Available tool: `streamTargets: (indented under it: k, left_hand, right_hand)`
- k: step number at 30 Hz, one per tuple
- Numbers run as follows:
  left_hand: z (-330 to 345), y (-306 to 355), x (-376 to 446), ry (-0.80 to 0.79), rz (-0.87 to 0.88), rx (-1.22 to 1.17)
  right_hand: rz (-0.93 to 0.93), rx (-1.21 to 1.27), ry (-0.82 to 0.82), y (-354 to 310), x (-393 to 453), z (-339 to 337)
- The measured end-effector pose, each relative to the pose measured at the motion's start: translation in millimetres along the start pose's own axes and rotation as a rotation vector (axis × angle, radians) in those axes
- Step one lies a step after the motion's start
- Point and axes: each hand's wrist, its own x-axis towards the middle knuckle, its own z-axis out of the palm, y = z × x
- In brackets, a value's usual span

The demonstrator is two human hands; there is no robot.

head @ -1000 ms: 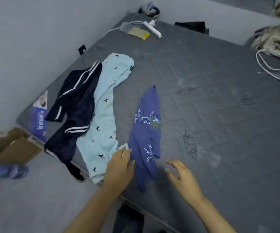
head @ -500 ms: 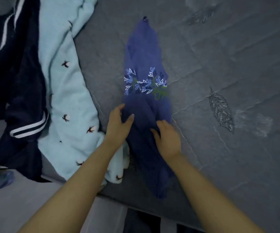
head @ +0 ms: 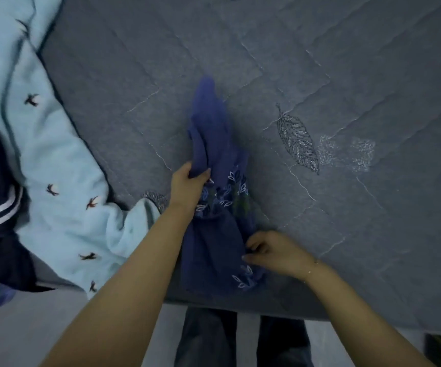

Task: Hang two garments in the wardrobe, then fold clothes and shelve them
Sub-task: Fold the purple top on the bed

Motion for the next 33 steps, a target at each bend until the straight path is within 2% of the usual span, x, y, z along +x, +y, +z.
streamTargets:
  k: [2, 5, 8, 10, 12, 14, 15, 16, 17, 19, 21, 23, 26, 28, 30, 32, 33]
  left_hand:
    - [-2.1, -13.4, -23.2, 0.037, -0.058, 0.017]
    - [-14.3, -32.7, -58.6, 0.183, -0.089, -0.009]
    - [-17.8, -33.7, -76.2, 0.311, 0.108, 0.047]
    - [-9.5, -20.7, -77.8, 0.299, 0.283, 0.163]
    - [7.9, -5.4, -77.0, 0.106, 0.443, 0.301]
    - [34.1, 4.3, -77.2, -0.261, 0.524, 0.489]
    - [45.0, 4.9, -77.8, -0.382, 0.544, 0.592]
    - [54.1, 3.8, -77.5, -0.385, 0.548, 0.66]
    - [57.4, 3.7, -75.4, -0.284, 0.526, 0.66]
    - [53.8, 5.3, -65.5, 0.002, 0.381, 0.487]
    - [45.6, 5.6, -46.3, 0.163, 0.241, 0.369]
    - [41.6, 3.5, -27.2, 0.147, 0.135, 0.375]
    - [53.5, 2.0, -17.5, -0.061, 0.003, 0.297]
    - [64.2, -2.6, -19.0, -0.162, 0.071, 0.335]
    - [73.8, -9.1, -20.3, -0.211, 0.161, 0.495]
    - [82.3, -15.7, -18.5, -0.153, 0.253, 0.671]
    - [85.2, -17.1, -16.4, -0.101, 0.284, 0.697]
  right_hand:
    - [0.017, 0.173, 0.171, 3.3, -1.9, -16.1]
    - [0.021, 0.283, 0.409, -3.2, 0.0, -41.1]
    - [0.025, 0.464, 0.485, -13.1, 9.1, -58.6]
    - [0.029, 0.588, 0.496, -20.2, 15.7, -67.3]
    - [0.026, 0.633, 0.526, -24.2, 19.5, -74.9]
    - [0.027, 0.61, 0.627, -20.3, 20.0, -84.4]
    - [0.041, 0.615, 0.687, -15.6, 19.0, -90.3]
    - [0.065, 0.637, 0.733, -9.6, 17.2, -96.6]
    - [0.085, 0.663, 0.757, -4.0, 15.9, -102.1]
    - [0.086, 0.634, 0.777, 7.8, 15.5, -112.1]
    - [0.022, 0.49, 0.768, 10.7, 19.4, -119.1]
    - [-0.052, 0.324, 0.731, 5.0, 29.9, -122.5]
    - [-0.077, 0.221, 0.719, -5.5, 51.1, -121.4]
    - [-0.007, 0.322, 0.835, -5.8, 60.1, -119.9]
    - [0.067, 0.508, 0.948, -0.9, 64.3, -119.8]
    - [0.118, 0.624, 0.967, 3.9, 66.4, -123.1]
    - [0.141, 0.587, 0.921, 5.7, 67.3, -126.1]
